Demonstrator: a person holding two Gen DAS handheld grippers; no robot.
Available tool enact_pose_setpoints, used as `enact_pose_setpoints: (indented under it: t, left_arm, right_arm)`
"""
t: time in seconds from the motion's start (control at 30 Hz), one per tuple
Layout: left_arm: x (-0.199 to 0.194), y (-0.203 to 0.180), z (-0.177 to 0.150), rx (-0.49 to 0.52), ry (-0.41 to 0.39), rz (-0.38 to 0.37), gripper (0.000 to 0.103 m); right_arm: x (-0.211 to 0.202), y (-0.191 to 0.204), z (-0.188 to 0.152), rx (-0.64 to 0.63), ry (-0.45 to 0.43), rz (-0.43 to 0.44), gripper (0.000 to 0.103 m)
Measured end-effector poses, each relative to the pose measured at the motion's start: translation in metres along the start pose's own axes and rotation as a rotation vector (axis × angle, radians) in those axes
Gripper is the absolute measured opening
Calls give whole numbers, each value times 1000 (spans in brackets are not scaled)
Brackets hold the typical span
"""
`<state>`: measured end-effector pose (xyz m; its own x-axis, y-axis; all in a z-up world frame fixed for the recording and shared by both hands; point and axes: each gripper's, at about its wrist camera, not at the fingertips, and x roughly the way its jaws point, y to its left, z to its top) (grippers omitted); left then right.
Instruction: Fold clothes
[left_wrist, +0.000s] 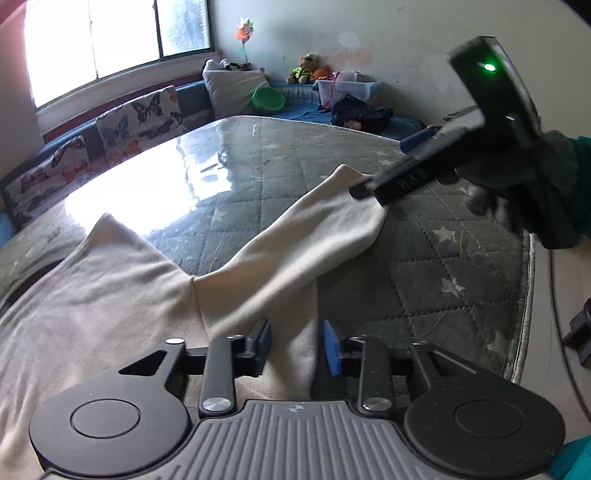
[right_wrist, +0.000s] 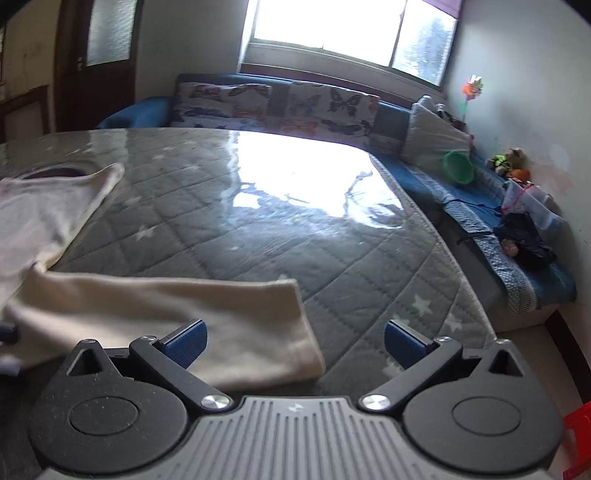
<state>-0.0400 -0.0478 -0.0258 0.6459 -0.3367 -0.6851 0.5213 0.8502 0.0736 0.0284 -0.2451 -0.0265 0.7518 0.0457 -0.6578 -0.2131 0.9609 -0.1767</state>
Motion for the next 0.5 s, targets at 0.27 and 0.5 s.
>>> enact_pose_setpoints:
  t: [0.27, 0.5]
  left_arm:
    - [-17, -4, -8, 95, -39, -166, 4]
    - [-10, -5, -2, 90, -58, -41, 30]
  right_arm:
    - [9, -13, -5, 7, 5, -44, 103]
    - [4, -20, 3, 22, -6, -58, 103]
